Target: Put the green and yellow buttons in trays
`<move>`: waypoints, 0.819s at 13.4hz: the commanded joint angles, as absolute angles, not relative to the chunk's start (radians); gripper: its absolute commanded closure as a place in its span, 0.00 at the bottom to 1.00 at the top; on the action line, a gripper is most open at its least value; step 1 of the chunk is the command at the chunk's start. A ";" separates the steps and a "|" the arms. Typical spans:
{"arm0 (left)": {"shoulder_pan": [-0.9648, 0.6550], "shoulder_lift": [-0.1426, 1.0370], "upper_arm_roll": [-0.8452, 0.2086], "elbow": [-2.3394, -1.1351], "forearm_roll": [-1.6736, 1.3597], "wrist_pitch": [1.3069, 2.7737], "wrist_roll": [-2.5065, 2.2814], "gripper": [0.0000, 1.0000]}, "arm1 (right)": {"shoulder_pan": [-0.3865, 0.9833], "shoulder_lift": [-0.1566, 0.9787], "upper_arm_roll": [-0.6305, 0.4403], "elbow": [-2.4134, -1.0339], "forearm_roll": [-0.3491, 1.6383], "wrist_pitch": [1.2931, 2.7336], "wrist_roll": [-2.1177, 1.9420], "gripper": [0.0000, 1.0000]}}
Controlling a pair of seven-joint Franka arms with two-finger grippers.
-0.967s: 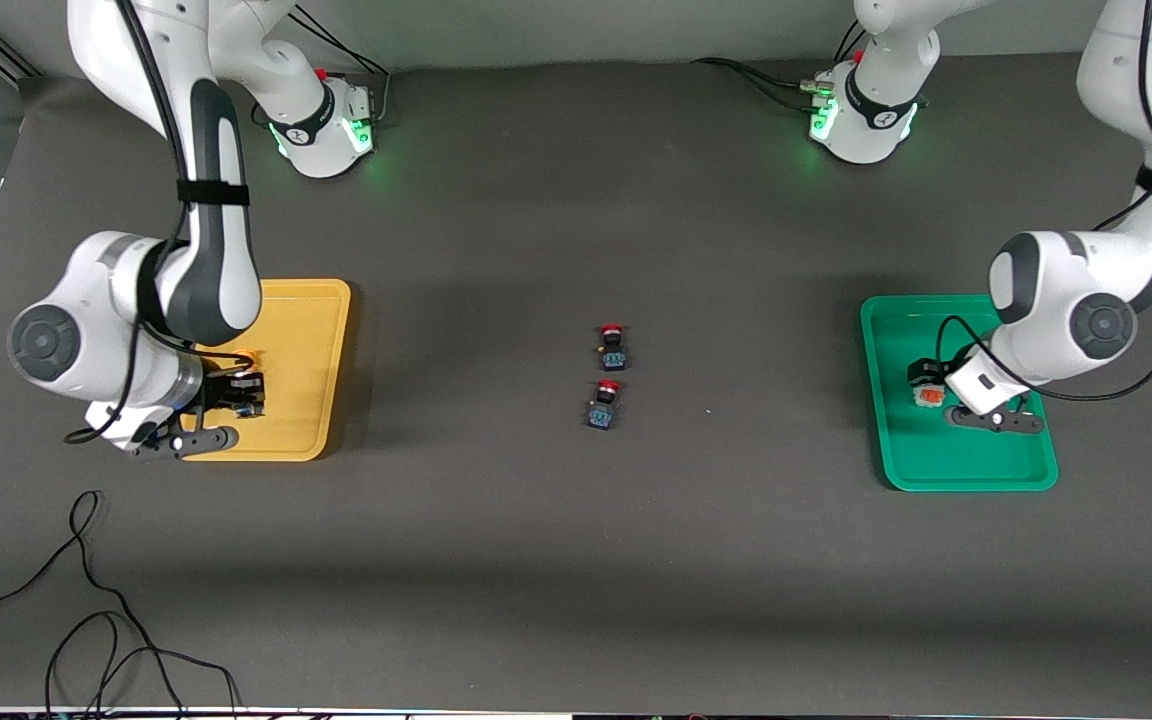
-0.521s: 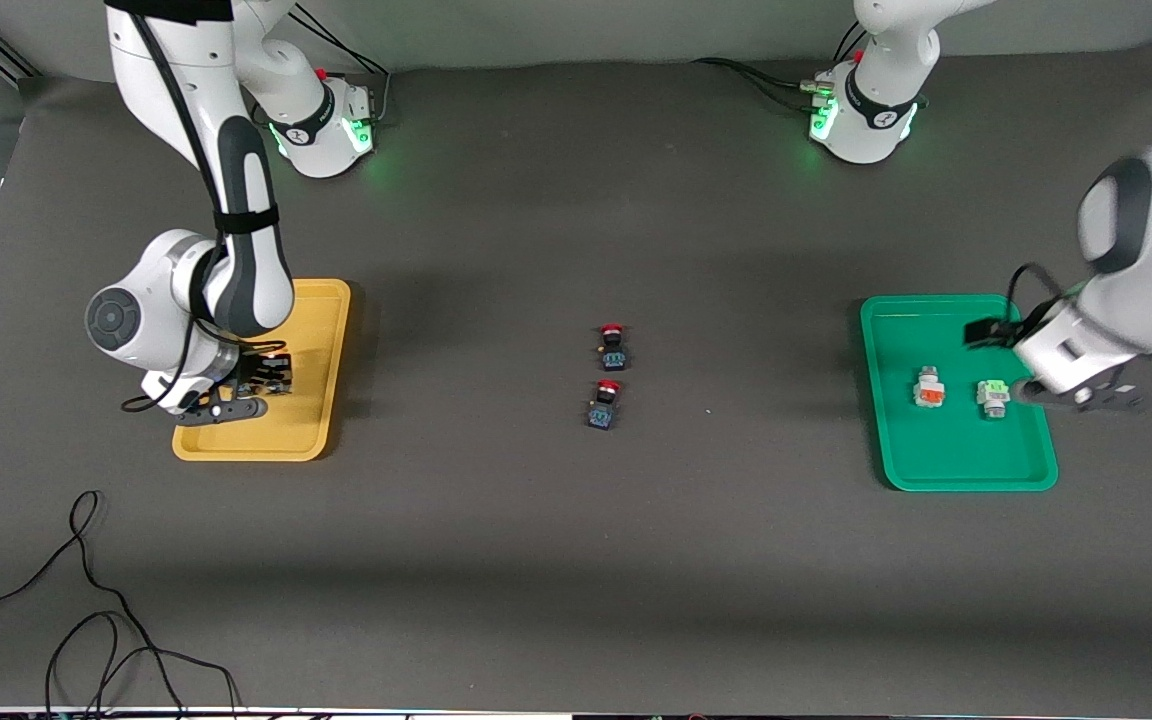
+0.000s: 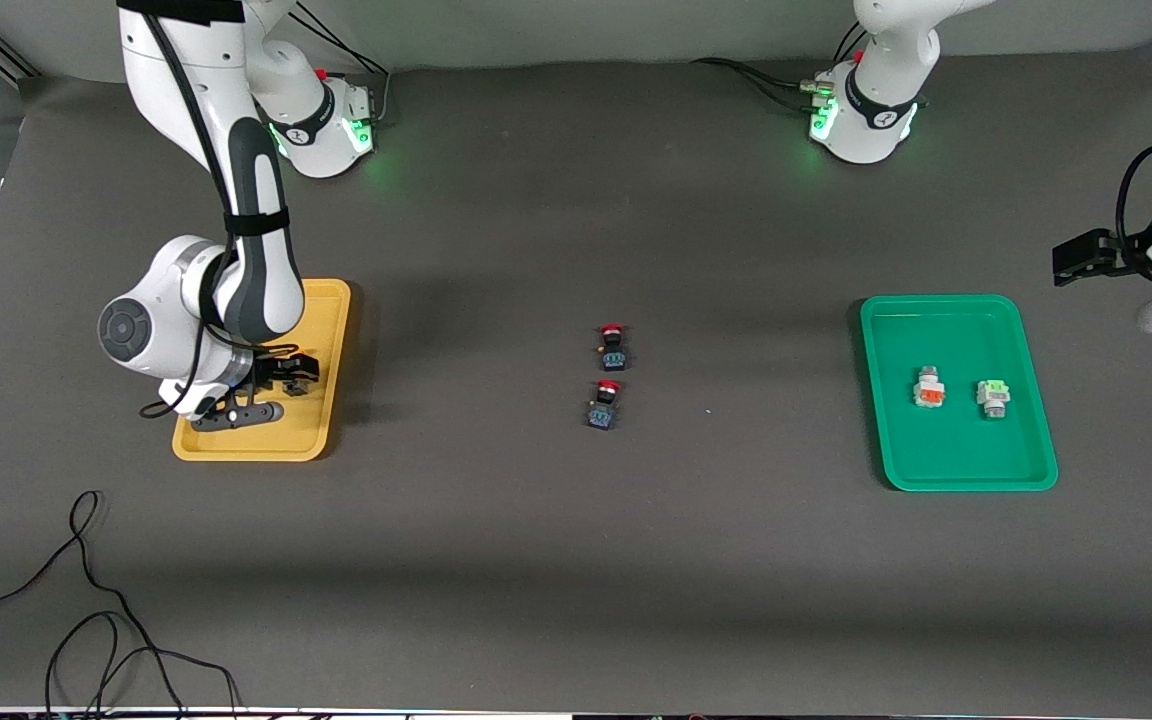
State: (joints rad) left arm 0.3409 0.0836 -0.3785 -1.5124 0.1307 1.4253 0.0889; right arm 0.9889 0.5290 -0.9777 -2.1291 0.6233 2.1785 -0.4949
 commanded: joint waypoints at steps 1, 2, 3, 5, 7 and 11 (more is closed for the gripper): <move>0.330 0.117 -0.384 -1.468 0.126 1.378 0.089 0.00 | 1.003 0.505 -1.043 -1.990 0.553 2.012 -0.434 0.00; 0.331 0.118 -0.382 -1.468 0.126 1.376 0.090 0.00 | 1.005 0.505 -1.058 -1.926 0.531 1.923 -0.416 0.00; 0.331 0.118 -0.382 -1.468 0.126 1.376 0.094 0.00 | 1.005 0.505 -1.069 -1.869 0.500 1.858 -0.390 0.00; 0.333 0.118 -0.382 -1.468 0.124 1.373 0.092 0.00 | 1.006 0.502 -1.101 -1.768 0.454 1.749 -0.382 0.00; 0.333 0.118 -0.382 -1.470 0.123 1.371 0.092 0.00 | 1.005 0.502 -1.133 -1.676 0.425 1.645 -0.383 0.00; 0.214 0.091 -0.289 -1.483 0.126 1.361 0.078 0.00 | 1.011 0.480 -1.152 -1.572 0.379 1.526 -0.374 0.00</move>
